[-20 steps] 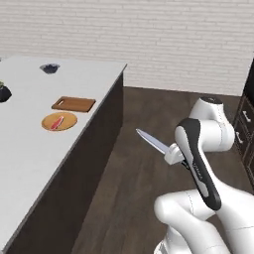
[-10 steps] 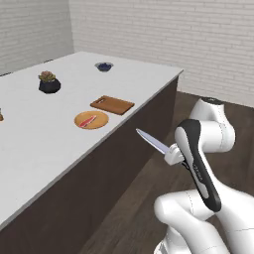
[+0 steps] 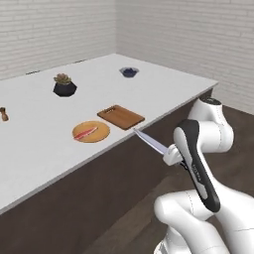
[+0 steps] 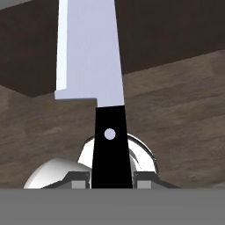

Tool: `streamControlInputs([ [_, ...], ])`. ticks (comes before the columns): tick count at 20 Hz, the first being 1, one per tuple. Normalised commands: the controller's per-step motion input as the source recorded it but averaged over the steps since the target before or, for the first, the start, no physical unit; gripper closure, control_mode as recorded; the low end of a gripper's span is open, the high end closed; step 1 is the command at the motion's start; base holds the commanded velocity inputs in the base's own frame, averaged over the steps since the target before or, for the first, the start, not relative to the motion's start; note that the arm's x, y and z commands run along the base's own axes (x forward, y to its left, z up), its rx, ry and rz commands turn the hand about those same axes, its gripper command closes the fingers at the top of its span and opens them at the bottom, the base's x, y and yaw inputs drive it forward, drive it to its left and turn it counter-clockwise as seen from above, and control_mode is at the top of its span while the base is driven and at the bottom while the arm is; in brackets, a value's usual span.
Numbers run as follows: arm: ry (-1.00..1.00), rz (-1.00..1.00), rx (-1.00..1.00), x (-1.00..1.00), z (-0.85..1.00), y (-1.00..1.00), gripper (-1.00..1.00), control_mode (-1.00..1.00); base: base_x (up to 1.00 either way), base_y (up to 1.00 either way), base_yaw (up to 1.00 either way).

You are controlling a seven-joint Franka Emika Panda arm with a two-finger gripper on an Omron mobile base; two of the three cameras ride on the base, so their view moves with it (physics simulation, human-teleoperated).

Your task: Pick up the knife from the drawer and place it on the cutting board. Then place the meat from the plate to the cutting board.

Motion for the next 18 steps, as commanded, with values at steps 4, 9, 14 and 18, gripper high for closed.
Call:
streamControlInputs([
  [4,0.0,0.0,0.0,0.0,0.0,0.0,1.0,1.0,0.57,-0.65,0.29],
  [9,0.0,0.0,0.0,0.0,0.0,0.0,1.0,1.0,0.81,-0.43,0.3],
  [14,0.0,0.0,0.0,0.0,0.0,0.0,1.0,1.0,0.77,-0.34,0.33],
  [18,0.0,0.0,0.0,0.0,0.0,0.0,1.0,1.0,0.54,-0.33,0.31],
])
